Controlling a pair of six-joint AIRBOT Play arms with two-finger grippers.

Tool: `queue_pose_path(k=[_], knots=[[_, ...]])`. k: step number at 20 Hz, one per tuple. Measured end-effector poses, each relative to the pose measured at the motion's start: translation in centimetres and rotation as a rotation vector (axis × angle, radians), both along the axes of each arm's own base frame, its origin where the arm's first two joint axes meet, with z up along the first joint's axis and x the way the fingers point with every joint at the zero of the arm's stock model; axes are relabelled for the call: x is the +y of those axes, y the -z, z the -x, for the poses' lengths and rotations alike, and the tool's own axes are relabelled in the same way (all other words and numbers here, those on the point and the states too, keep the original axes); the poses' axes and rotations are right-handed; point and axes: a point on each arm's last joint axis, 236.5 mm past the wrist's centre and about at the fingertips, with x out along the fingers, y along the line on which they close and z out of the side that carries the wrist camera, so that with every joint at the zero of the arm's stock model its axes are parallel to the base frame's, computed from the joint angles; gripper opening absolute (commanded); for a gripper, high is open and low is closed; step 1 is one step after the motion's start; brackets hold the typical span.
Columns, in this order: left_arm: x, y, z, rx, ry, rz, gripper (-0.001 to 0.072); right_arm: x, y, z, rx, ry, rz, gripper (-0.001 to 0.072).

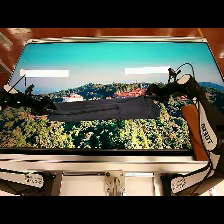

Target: Fold the shirts.

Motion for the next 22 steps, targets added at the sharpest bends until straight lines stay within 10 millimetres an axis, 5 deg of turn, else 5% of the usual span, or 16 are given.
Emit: queue_pose_path(k=[3, 5, 12, 14, 16, 17, 22], knots=[[1.1, -1.5, 0.9, 0.03, 0.001, -0.023, 0.0472, -3.6, 1.0, 2.3, 0.094, -0.004, 0.044, 0.0696], [1.0, -2.6, 1.0, 0.024, 0.014, -0.04, 0.0463, -4.0, 1.9, 3.5, 0.153, -0.018, 0.039, 0.0696], [-3.2, -5.2, 0.7, -0.038, 0.138, -0.073, 0.0463, -0.5, 4.8, 4.3, 0.224, -0.073, -0.029, 0.0684], [-4.6, -5.6, 0.4, -0.061, 0.167, -0.072, 0.0463, 0.5, 5.2, 4.1, 0.222, -0.079, -0.046, 0.0345], [-6.3, -5.9, -0.3, -0.095, 0.185, -0.059, 0.0463, 1.2, 5.5, 4.2, 0.231, -0.078, -0.065, 0.01], [-7.3, -6.2, -0.6, -0.112, 0.192, -0.046, 0.0458, 1.6, 5.3, 4.0, 0.226, -0.069, -0.086, 0.0055], [-13.2, -7.5, -2.1, -0.199, 0.228, 0.038, 0.006, 2.9, 1.8, 3.2, 0.158, -0.078, -0.156, 0.0054]])
